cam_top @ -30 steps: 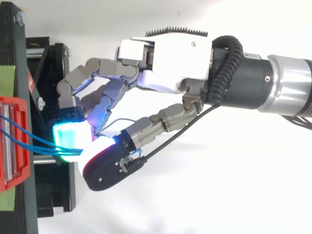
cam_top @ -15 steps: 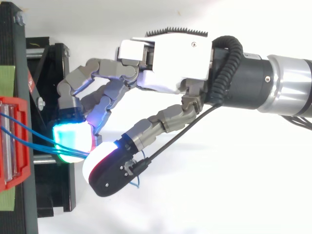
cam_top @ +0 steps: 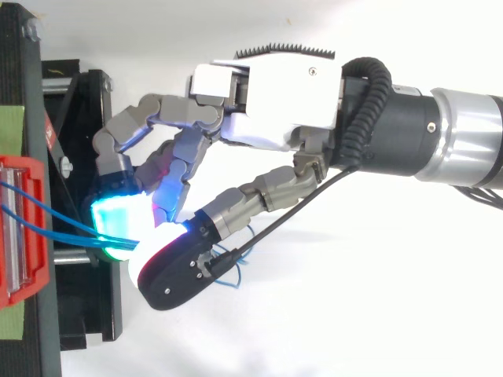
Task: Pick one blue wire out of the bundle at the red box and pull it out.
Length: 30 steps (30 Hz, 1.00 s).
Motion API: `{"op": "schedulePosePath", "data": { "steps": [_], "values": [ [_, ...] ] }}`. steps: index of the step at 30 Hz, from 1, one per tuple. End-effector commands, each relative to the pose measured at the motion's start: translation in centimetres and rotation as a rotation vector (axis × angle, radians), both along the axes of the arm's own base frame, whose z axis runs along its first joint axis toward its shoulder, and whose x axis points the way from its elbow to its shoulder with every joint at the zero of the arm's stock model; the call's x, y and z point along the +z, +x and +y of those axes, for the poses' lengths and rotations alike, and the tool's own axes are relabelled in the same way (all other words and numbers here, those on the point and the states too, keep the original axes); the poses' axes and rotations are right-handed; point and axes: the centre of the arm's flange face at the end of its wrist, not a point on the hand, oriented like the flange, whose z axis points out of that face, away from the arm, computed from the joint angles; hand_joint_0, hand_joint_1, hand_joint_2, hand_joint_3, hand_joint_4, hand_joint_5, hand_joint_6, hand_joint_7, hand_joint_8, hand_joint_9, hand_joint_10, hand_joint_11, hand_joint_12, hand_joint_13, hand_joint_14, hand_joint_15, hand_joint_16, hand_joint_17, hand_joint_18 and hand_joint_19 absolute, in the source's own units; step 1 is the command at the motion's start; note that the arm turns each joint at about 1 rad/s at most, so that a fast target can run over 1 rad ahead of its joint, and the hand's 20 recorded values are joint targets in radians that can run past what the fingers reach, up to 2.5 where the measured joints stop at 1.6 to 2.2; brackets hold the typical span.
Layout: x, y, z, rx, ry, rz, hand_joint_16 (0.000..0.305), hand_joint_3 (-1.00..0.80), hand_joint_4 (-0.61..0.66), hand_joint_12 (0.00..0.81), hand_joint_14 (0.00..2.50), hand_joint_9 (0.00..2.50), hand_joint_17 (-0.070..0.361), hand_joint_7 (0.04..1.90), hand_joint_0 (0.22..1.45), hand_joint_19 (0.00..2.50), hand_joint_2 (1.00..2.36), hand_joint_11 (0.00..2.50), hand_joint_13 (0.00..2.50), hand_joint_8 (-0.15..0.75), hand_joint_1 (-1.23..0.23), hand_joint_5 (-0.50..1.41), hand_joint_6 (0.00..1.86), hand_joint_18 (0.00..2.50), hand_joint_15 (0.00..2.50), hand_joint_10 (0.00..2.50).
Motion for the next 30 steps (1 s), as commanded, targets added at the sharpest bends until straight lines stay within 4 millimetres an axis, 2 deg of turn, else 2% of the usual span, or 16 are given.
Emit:
{"op": "schedulePosePath", "data": {
  "steps": [1, 3, 5, 10, 13, 16, 18, 24, 28, 30],
  "values": [
    [-0.06, -0.03, 0.00, 0.000, 0.000, 0.001, 0.051, -0.28, 0.03, 0.359, 0.02, 1.21, 0.115, 1.22, 0.68, 0.43, 1.01, 0.93, 0.78, 0.255, -0.88, -0.14, 0.92, 0.58, 0.51, 0.02],
    [0.13, 0.00, 0.00, 0.000, 0.000, -0.002, 0.050, -0.28, -0.04, 0.356, 0.02, 1.12, 0.114, 1.22, 0.73, 0.42, 1.02, 0.90, 0.75, 0.245, -0.92, -0.16, 0.94, 0.57, 0.50, 0.02],
    [-0.05, -0.02, 0.00, 0.000, 0.000, 0.000, 0.050, -0.33, -0.06, 0.354, 0.02, 1.07, 0.112, 1.19, 0.77, 0.40, 1.01, 0.88, 0.70, 0.231, -0.93, -0.17, 0.94, 0.56, 0.47, 0.02],
    [0.01, 0.01, 0.00, 0.000, 0.000, 0.000, 0.050, -0.47, 0.01, 0.351, 0.02, 1.01, 0.112, 1.10, 0.81, 0.40, 1.00, 0.84, 0.67, 0.216, -0.92, -0.20, 0.95, 0.53, 0.44, 0.02],
    [0.01, -0.01, -0.12, -0.002, 0.000, 0.000, 0.050, -0.50, 0.07, 0.352, 0.02, 1.01, 0.112, 1.05, 0.78, 0.39, 1.00, 0.84, 0.67, 0.215, -0.92, -0.19, 0.94, 0.55, 0.44, 0.02],
    [0.13, -0.02, -0.12, -0.002, 0.000, -0.002, 0.051, -0.50, 0.10, 0.361, 0.02, 1.10, 0.115, 1.05, 0.67, 0.42, 1.00, 0.85, 0.69, 0.238, -0.88, -0.17, 0.92, 0.54, 0.45, 0.02],
    [0.13, -0.02, -0.12, -0.002, 0.000, -0.002, 0.051, -0.50, 0.11, 0.359, 0.02, 1.16, 0.115, 1.08, 0.62, 0.45, 1.00, 0.84, 0.71, 0.237, -0.81, -0.16, 0.91, 0.53, 0.46, 0.02],
    [0.01, 0.01, 0.00, 0.000, 0.000, 0.000, 0.052, -0.46, 0.11, 0.364, 0.02, 1.24, 0.117, 1.15, 0.58, 0.47, 1.00, 0.84, 0.75, 0.248, -0.67, -0.13, 0.88, 0.54, 0.47, 0.02],
    [0.01, -0.01, -0.12, -0.002, 0.000, 0.000, 0.052, -0.39, 0.11, 0.363, 0.02, 1.24, 0.116, 1.21, 0.61, 0.46, 1.01, 0.84, 0.76, 0.256, -0.71, -0.13, 0.88, 0.55, 0.48, 0.03],
    [0.01, -0.01, -0.12, -0.002, 0.000, 0.000, 0.052, -0.32, 0.08, 0.366, 0.02, 1.21, 0.116, 1.15, 0.65, 0.44, 1.01, 0.86, 0.75, 0.254, -0.81, -0.14, 0.91, 0.55, 0.47, 0.02]
  ]
}}
